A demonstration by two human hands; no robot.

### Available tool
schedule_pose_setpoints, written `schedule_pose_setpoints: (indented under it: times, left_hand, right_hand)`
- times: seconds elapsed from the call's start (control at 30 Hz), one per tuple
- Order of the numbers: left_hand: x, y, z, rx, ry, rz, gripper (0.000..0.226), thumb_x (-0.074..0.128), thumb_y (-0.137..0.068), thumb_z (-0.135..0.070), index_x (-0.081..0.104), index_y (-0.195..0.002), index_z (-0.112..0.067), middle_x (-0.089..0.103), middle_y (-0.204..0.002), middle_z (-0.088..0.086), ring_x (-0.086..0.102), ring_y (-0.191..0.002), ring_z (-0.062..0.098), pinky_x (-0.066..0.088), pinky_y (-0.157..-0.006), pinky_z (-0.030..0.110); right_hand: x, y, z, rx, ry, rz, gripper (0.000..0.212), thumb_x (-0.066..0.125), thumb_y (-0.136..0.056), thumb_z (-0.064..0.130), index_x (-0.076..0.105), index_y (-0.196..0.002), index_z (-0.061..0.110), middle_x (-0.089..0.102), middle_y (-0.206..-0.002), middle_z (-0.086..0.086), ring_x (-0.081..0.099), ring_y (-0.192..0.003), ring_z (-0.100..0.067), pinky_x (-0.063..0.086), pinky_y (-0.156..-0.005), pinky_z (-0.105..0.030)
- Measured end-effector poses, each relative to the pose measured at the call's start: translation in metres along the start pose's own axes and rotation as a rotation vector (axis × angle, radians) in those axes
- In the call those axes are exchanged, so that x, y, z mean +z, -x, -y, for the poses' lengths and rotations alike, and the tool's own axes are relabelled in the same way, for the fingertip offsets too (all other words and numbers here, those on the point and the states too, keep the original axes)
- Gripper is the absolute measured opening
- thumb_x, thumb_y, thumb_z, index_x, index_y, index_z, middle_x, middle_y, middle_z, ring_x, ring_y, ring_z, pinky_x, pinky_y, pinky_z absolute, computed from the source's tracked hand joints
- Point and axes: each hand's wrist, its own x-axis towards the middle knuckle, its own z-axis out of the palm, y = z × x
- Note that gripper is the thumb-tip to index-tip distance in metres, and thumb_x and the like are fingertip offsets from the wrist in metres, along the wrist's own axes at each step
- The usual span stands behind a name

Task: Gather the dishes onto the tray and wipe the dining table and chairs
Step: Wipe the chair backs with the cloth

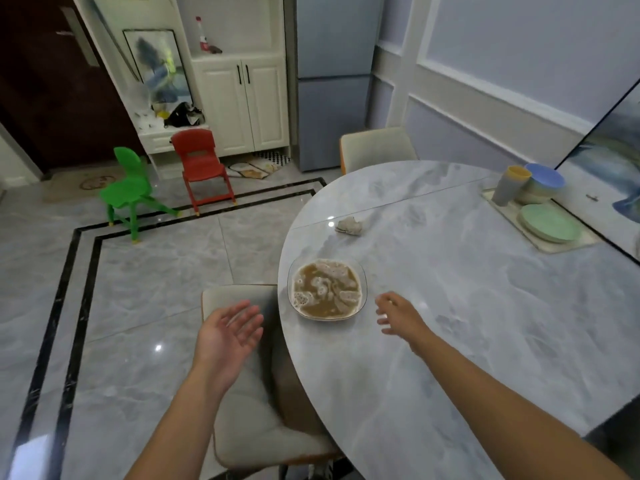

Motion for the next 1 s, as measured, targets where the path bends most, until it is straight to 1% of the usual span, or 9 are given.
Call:
schedule_pose_setpoints:
  times: [0.07,0.2,0.37,0.5,0.63,0.7,0.77,0.87,1.0]
  left_hand:
    - [0.011,-0.027,-0.006,0.003,-0.067,-0.031,0.032,0.047,-0.104,-0.026,0.068,-0.118,-0.007,0.072,-0.108,0.011,0.068,-0.102,0.027,0.051,-0.095,0.040]
    - [0.036,-0.081,-0.004,-0.012,-0.186,-0.098,0.030,0.046,-0.107,-0.025,0.069,-0.115,-0.008,0.072,-0.106,0.011,0.069,-0.096,0.025,0.052,-0.085,0.037]
    - [0.059,-0.135,0.004,0.017,-0.320,-0.143,0.025,0.047,-0.108,-0.023,0.068,-0.113,-0.009,0.074,-0.100,0.011,0.072,-0.087,0.022,0.053,-0.078,0.036]
    - [0.074,-0.167,0.005,0.108,-0.382,-0.170,0.022,0.047,-0.107,-0.014,0.068,-0.107,-0.008,0.076,-0.089,0.010,0.074,-0.075,0.019,0.054,-0.076,0.036]
    - [0.081,-0.178,0.008,0.123,-0.406,-0.170,0.020,0.049,-0.104,-0.006,0.069,-0.103,-0.007,0.076,-0.087,0.013,0.073,-0.074,0.022,0.054,-0.073,0.036]
    - [0.082,-0.184,0.010,0.120,-0.426,-0.171,0.021,0.050,-0.105,-0.006,0.070,-0.102,-0.008,0.076,-0.088,0.014,0.074,-0.075,0.023,0.055,-0.073,0.035]
    - [0.080,-0.188,0.013,0.123,-0.428,-0.174,0.021,0.050,-0.105,-0.006,0.071,-0.101,-0.008,0.076,-0.087,0.013,0.074,-0.075,0.024,0.055,-0.074,0.036]
    - [0.075,-0.189,0.015,0.160,-0.424,-0.189,0.023,0.050,-0.105,-0.005,0.072,-0.099,-0.009,0.076,-0.088,0.013,0.074,-0.077,0.026,0.055,-0.073,0.035]
    - [0.068,-0.179,0.010,0.246,-0.422,-0.181,0.023,0.051,-0.104,-0.003,0.071,-0.097,-0.009,0.075,-0.085,0.012,0.073,-0.076,0.025,0.059,-0.070,0.031]
  right_hand:
    - [-0.004,-0.050,0.015,-0.026,0.035,-0.028,0.019,0.059,-0.101,0.036,0.064,-0.108,0.019,0.065,-0.102,-0.007,0.062,-0.082,-0.022,0.055,-0.076,-0.038]
    - [-0.008,-0.153,0.042,-0.091,0.248,-0.088,0.031,0.060,-0.100,0.039,0.060,-0.125,0.020,0.063,-0.116,-0.004,0.064,-0.104,-0.027,0.052,-0.093,-0.039]
    - [0.002,-0.259,0.057,-0.150,0.466,-0.066,0.058,0.062,-0.101,0.033,0.042,-0.152,0.014,0.047,-0.150,-0.013,0.050,-0.134,-0.031,0.042,-0.106,-0.038]
    - [0.023,-0.327,0.068,-0.236,0.630,-0.070,0.066,0.063,-0.098,0.026,0.034,-0.156,0.014,0.041,-0.152,-0.016,0.043,-0.136,-0.038,0.043,-0.107,-0.045]
    - [0.036,-0.368,0.077,-0.312,0.838,-0.071,0.083,0.066,-0.092,0.016,0.022,-0.161,0.029,0.027,-0.163,-0.013,0.031,-0.144,-0.039,0.040,-0.110,-0.049]
    - [0.042,-0.381,0.077,-0.324,0.949,-0.066,0.078,0.064,-0.092,0.013,0.027,-0.159,0.031,0.031,-0.160,-0.014,0.034,-0.142,-0.039,0.040,-0.107,-0.048]
    - [0.046,-0.388,0.077,-0.319,0.977,-0.073,0.065,0.061,-0.092,0.009,0.039,-0.150,0.027,0.046,-0.145,-0.016,0.045,-0.129,-0.041,0.044,-0.099,-0.046]
    - [0.047,-0.389,0.072,-0.352,0.936,-0.138,0.045,0.057,-0.092,0.006,0.051,-0.135,0.018,0.057,-0.122,-0.017,0.053,-0.113,-0.042,0.044,-0.084,-0.041]
    - [0.046,-0.374,0.069,-0.356,0.759,-0.139,0.033,0.055,-0.097,0.014,0.052,-0.129,0.012,0.055,-0.116,-0.020,0.055,-0.107,-0.043,0.045,-0.075,-0.039]
